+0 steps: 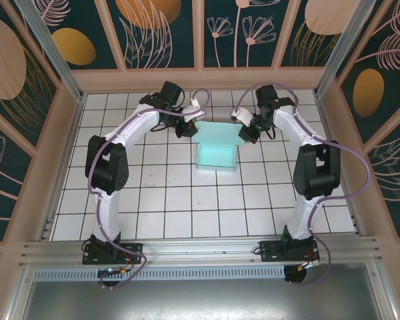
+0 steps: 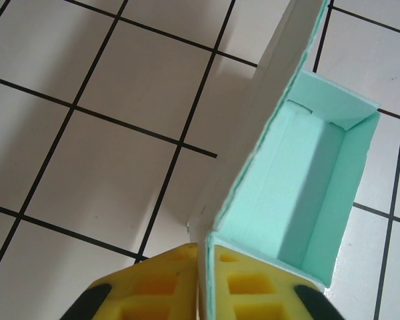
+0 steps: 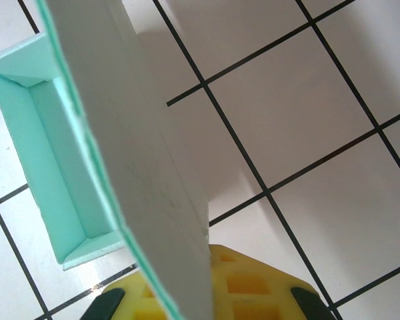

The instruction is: Fold the paper box

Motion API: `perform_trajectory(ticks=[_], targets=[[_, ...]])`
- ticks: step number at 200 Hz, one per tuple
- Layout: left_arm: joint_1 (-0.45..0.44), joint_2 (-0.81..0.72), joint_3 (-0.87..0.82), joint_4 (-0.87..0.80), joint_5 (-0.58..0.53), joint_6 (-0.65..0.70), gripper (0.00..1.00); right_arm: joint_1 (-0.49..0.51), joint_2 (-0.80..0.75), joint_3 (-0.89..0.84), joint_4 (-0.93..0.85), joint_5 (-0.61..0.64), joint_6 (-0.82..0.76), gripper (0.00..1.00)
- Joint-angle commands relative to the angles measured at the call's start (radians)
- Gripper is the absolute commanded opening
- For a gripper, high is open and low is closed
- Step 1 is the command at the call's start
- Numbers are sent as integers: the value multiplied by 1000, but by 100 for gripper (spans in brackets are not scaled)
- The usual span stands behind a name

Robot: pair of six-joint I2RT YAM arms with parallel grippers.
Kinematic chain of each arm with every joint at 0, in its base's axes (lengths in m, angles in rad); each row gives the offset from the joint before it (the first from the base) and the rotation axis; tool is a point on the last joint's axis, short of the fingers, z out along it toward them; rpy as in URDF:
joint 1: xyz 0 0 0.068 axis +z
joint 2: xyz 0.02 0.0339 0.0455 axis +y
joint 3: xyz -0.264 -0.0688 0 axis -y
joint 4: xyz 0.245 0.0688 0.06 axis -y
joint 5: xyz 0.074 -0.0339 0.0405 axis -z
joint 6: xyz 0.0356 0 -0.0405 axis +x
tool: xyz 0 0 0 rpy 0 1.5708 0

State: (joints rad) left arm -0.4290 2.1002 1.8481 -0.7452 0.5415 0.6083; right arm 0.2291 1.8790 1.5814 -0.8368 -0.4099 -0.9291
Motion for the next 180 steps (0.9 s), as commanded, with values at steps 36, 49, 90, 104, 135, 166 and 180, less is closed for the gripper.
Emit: perform_trajectory(ticks=[36,49,90,104,135,166,180], targets=[[4,28,30,-29,20,-4,12,8,-44,-13,18,8,14,0],[4,30,31,-30,19,-6,13,9,-44,-14,18,7,16,0],[4,32,34,-32,17,-5,5,8,-43,-14,19,10,16,0],[4,33,36,-31,15,-7,0,8,-40,-11,22,10,20,0],[4,32,39,11,-16,-58,0,9,-50,-20,69,33,74,0],[4,2,17,104,-37,-159,0,29,-77,-69,160,105,190,0],[4,-15,3,151,-46,-218,0,47,-89,-89,189,129,241,0]])
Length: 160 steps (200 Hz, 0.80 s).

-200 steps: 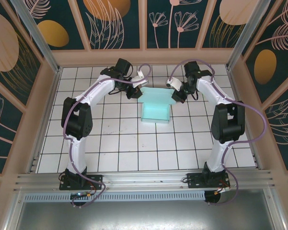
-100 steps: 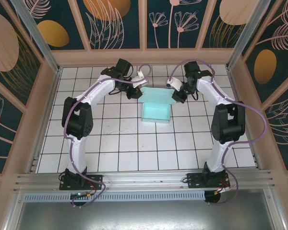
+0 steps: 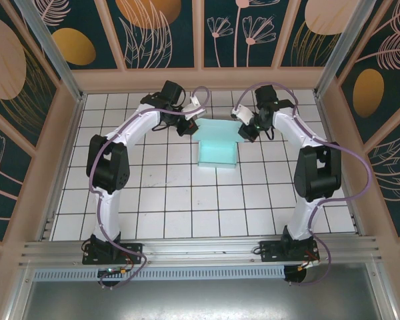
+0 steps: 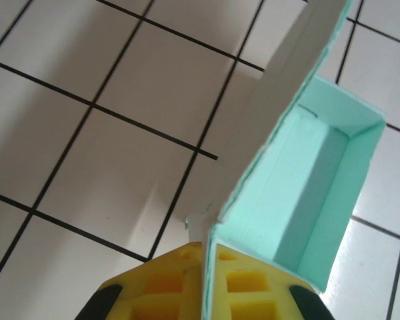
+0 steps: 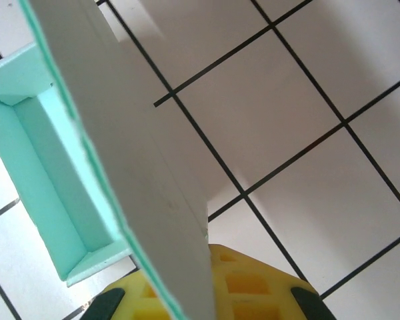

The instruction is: Fold the paper box

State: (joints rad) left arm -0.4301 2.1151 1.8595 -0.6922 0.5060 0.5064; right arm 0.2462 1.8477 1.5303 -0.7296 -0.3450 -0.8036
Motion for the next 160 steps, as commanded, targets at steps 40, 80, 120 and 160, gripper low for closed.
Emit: perform_trajectory(ticks=[40,80,120,160], targets=[[5,-55,-39,219,-59,-278,0,95,-82,-84,204,181,323,0],[-2,-68,-50,286,-122,-413,0,138,-70,-71,271,317,599,0],[-15,-119,-133,382,-151,-520,0,159,-59,-70,306,354,832,0],[-28,-134,-175,429,-208,-652,0,168,-42,-64,362,423,1041,0]])
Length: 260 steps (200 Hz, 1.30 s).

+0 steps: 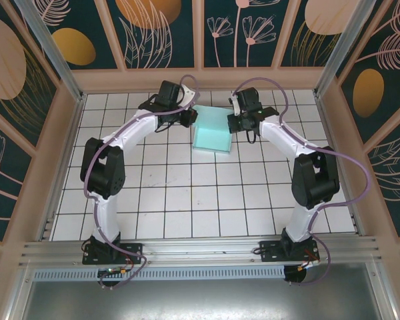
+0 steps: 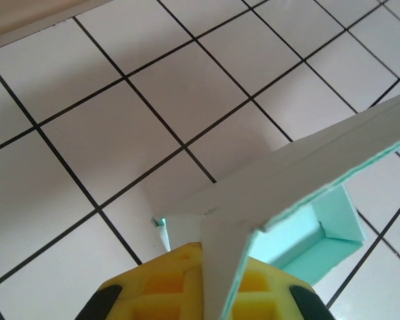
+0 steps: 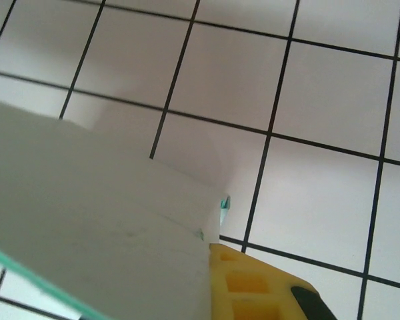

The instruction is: Fold the paper box

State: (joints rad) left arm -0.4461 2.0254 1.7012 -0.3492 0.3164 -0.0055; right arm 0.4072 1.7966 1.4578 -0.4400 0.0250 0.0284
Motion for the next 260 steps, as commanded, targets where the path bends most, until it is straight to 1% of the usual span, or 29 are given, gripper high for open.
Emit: perform_trajectory(ticks=[1,24,46,69,92,158,195,215,260], targets=[[-12,-44,-18,87,-20,-144,0,7,11,8,75,55,212,0],[-23,-51,-41,135,-63,-236,0,9,6,-5,118,87,282,0],[-33,-46,-60,189,-102,-324,0,14,-17,-58,200,118,329,0],[-44,-34,-81,245,-128,-369,0,22,-33,-117,290,155,354,0],[-52,-35,-138,343,-155,-397,0,37,-50,-195,407,188,355,0],[-86,-103,-340,580,-212,-412,0,69,-87,-340,559,258,370,0],[-106,-132,-445,682,-246,-417,0,95,-139,-478,733,274,310,0],[-116,-139,-495,738,-265,-412,0,109,-155,-532,799,293,275,0],[-131,-146,-579,831,-282,-404,0,120,-154,-593,859,295,269,0]])
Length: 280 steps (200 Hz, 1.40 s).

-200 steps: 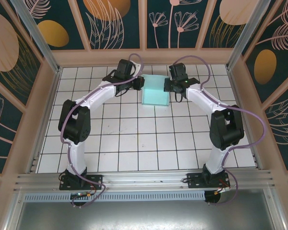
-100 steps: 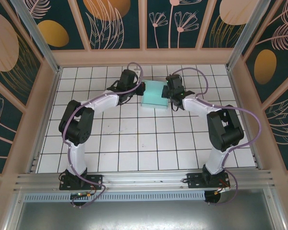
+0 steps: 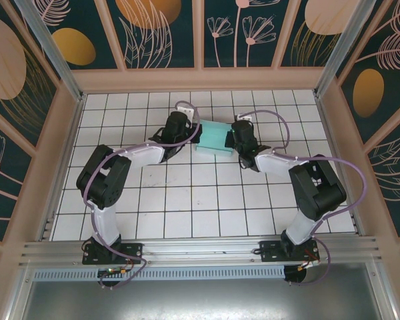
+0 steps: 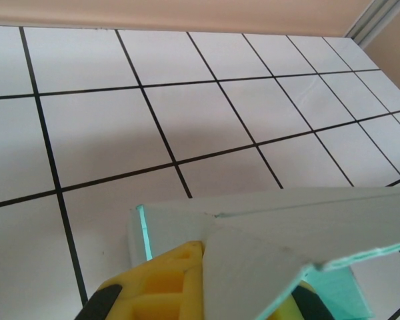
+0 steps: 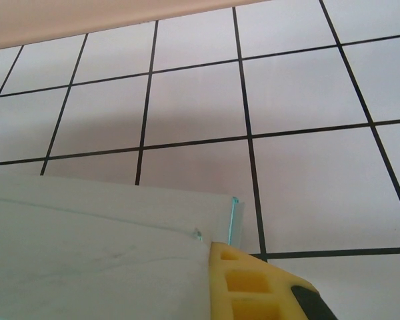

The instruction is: Fold the paper box

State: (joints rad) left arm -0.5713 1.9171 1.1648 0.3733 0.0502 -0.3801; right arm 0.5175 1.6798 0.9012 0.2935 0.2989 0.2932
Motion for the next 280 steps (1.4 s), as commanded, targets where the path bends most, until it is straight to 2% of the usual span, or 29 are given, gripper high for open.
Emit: perform_trajectory(ticks=[1,55,118,169,181,192,228,280], targets=[[-7,-38,-45,111,-17,-29,0,10,-37,-39,127,20,4,0],[-16,-63,-167,252,-59,-14,0,24,-45,-131,279,45,-45,0],[-19,-42,-178,263,-75,2,0,42,-62,-190,368,34,-99,2],[-19,-42,-186,258,-90,40,0,42,-121,-195,353,-4,-111,18],[-19,-41,-187,253,-96,49,0,42,-132,-197,350,-11,-115,26],[-18,-38,-186,250,-102,55,0,42,-142,-200,346,-17,-118,30],[-19,-36,-182,242,-107,56,0,36,-155,-213,341,-29,-117,38],[-19,-25,-169,227,-125,67,0,35,-259,-250,310,-126,-165,65]])
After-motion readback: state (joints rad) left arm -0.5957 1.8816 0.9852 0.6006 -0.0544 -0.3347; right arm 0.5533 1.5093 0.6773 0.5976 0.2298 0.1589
